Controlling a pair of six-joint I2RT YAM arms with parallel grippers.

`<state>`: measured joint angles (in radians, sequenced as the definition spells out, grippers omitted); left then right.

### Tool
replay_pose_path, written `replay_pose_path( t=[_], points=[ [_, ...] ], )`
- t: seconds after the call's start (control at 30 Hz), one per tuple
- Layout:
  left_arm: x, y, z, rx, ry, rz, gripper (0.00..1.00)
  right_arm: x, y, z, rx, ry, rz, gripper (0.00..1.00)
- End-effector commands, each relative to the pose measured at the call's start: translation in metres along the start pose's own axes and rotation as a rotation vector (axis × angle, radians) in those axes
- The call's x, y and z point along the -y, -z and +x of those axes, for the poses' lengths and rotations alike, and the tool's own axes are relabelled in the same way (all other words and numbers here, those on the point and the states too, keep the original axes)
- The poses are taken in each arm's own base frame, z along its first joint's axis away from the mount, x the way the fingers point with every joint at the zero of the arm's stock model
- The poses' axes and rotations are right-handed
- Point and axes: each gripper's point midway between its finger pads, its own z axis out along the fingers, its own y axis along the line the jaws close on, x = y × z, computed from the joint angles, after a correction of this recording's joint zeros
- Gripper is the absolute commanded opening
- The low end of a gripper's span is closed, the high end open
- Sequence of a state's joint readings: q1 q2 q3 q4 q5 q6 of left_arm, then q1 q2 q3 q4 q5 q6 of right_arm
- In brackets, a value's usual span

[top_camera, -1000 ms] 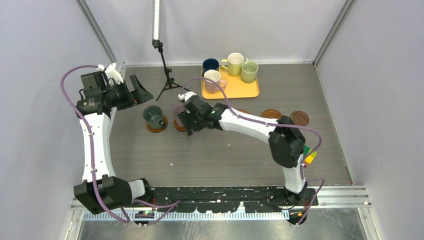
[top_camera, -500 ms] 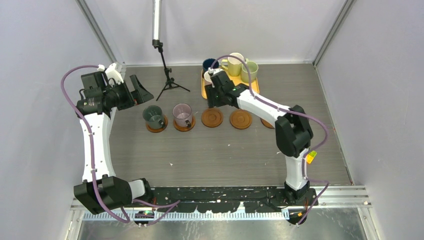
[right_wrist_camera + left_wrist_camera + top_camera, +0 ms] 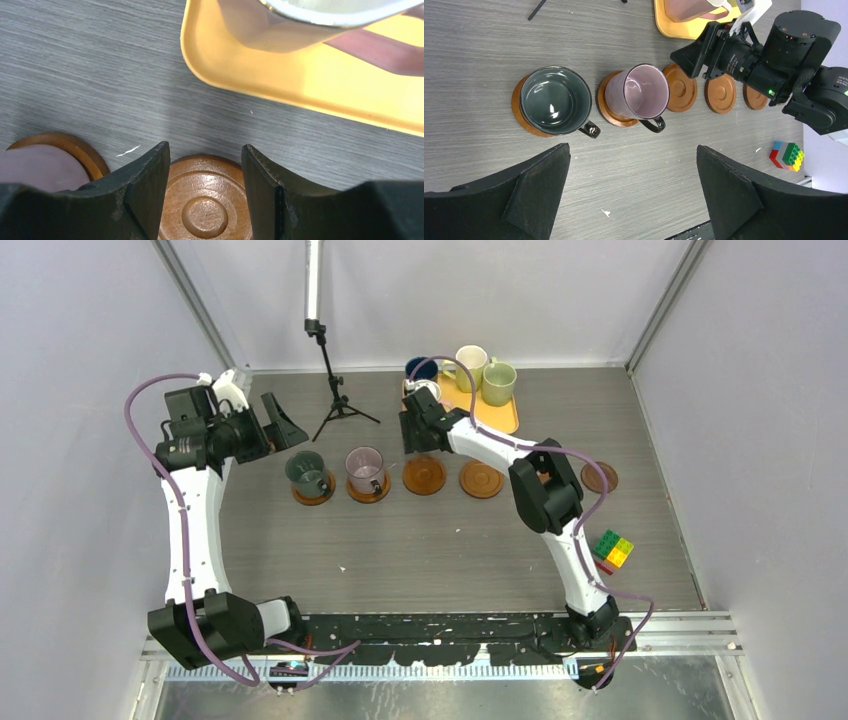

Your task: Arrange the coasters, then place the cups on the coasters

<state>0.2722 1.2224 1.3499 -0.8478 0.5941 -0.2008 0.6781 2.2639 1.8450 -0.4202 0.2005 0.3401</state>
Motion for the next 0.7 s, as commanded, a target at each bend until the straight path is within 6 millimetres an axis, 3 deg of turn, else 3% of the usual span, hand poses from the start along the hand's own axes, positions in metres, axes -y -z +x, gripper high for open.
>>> replay_pose_path(
  t=[0.0, 0.37, 0.67],
  points=[
    [0.005, 0.006, -0.007, 0.048, -0.052, 0.008, 1.0, -0.004, 0.001, -0.031, 0.085, -0.034, 0.009, 0.59],
    [0.005, 0.008, -0.009, 0.054, -0.061, 0.006, 1.0, 0.004, -0.02, -0.007, 0.027, -0.015, 0.042, 0.57],
    [0.005, 0.009, -0.008, 0.057, -0.065, 0.001, 1.0, 0.006, -0.017, 0.014, -0.018, -0.032, 0.037, 0.53]
  ],
)
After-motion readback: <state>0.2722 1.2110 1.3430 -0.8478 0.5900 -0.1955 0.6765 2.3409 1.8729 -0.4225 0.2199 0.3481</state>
